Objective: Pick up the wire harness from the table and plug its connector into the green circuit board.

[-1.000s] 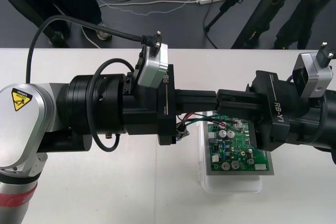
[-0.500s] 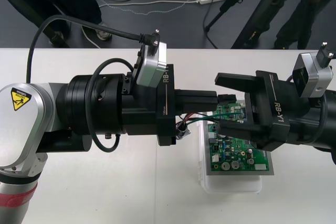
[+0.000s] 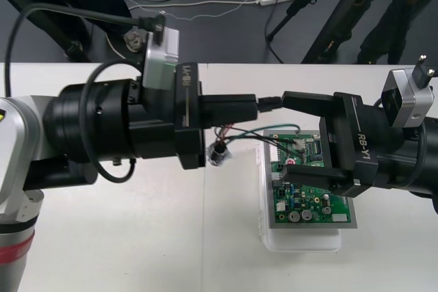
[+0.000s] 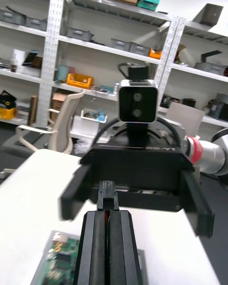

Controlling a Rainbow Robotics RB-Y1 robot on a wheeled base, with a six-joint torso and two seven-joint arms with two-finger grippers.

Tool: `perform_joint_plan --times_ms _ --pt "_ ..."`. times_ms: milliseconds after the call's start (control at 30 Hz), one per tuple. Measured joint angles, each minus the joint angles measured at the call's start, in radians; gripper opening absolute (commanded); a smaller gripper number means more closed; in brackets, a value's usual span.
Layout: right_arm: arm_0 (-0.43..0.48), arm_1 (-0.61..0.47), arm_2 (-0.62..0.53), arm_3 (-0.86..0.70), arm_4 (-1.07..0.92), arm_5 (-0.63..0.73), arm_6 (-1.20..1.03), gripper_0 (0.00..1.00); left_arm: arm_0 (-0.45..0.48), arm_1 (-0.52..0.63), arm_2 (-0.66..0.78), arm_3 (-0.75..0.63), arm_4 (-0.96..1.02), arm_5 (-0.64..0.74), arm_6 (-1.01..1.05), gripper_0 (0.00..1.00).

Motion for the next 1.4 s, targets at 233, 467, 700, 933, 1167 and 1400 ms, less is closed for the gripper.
perform_joint_plan --times_ms 233,467,700,933,1167,1400 --pt "0.006 -0.08 0.0 0.0 0.0 0.0 0.0 1.0 0.013 0.0 0.104 0.0 0.003 -0.082 0.0 0.0" --pt "0.025 -0.209 -0.011 0.01 0.023 -0.093 0.0 1.0 0.033 0.0 0.154 0.083 0.05 -0.171 -0.011 0.0" --pt "0.027 -0.257 -0.11 0.108 0.114 -0.311 0.0 1.0 0.033 0.0 0.176 0.214 0.086 -0.258 -0.223 0.0" --pt "0.028 -0.289 -0.199 0.138 0.244 -0.414 0.0 1.0 0.033 0.0 0.179 0.353 0.104 -0.329 -0.482 0.0" --pt "0.029 -0.297 -0.257 0.139 0.38 -0.415 0.0 1.0 0.033 0.0 0.179 0.464 0.107 -0.374 -0.49 0.0" --pt "0.029 -0.297 -0.256 0.131 0.548 -0.415 0.0 1.0 0.033 0.0 0.172 0.575 0.107 -0.387 -0.591 0.0"
